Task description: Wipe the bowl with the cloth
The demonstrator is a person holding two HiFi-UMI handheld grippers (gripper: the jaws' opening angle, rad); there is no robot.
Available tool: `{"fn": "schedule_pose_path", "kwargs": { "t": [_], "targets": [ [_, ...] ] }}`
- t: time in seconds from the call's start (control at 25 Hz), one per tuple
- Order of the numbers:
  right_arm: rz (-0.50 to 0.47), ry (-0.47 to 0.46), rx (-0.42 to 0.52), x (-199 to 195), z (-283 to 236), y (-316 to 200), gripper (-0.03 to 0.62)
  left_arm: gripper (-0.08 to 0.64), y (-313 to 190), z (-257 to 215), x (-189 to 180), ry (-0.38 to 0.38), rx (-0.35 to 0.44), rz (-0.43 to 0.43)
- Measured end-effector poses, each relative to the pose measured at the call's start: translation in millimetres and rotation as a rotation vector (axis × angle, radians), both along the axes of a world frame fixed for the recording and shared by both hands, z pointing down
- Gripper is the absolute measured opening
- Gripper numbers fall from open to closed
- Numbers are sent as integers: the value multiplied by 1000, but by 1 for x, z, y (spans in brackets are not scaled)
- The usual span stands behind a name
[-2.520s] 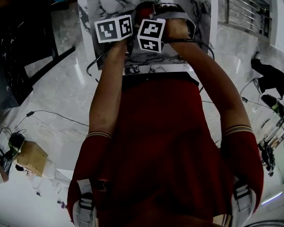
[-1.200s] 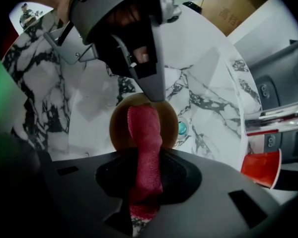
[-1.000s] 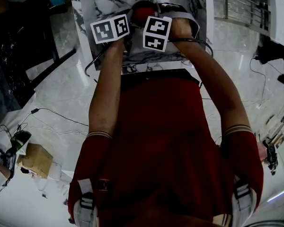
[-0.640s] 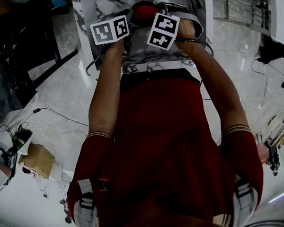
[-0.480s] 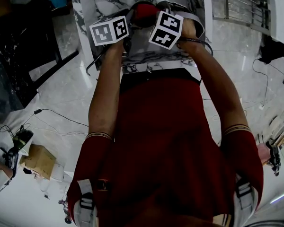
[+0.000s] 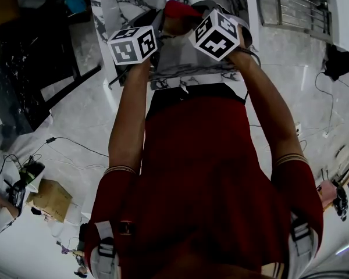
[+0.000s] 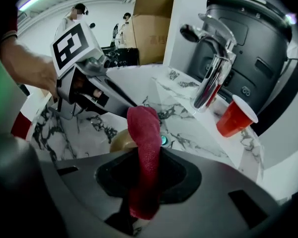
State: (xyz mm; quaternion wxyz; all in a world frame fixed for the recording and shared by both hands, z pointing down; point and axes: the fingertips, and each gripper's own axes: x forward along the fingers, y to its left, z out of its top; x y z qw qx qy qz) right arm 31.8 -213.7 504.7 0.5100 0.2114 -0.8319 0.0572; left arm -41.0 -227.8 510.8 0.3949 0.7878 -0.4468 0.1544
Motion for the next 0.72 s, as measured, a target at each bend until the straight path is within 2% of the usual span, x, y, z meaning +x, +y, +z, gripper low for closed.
{"fn": "schedule_pose_path", "kwargs": {
  "t": [0.36,0.72],
  "targets": [
    [98,-188,30,5,-53,-3,95,66,-1,-67,7,61,190,22],
    [252,-476,37,14,-114,4,95,66,18,-131,16,137,372,76]
  ]
}}
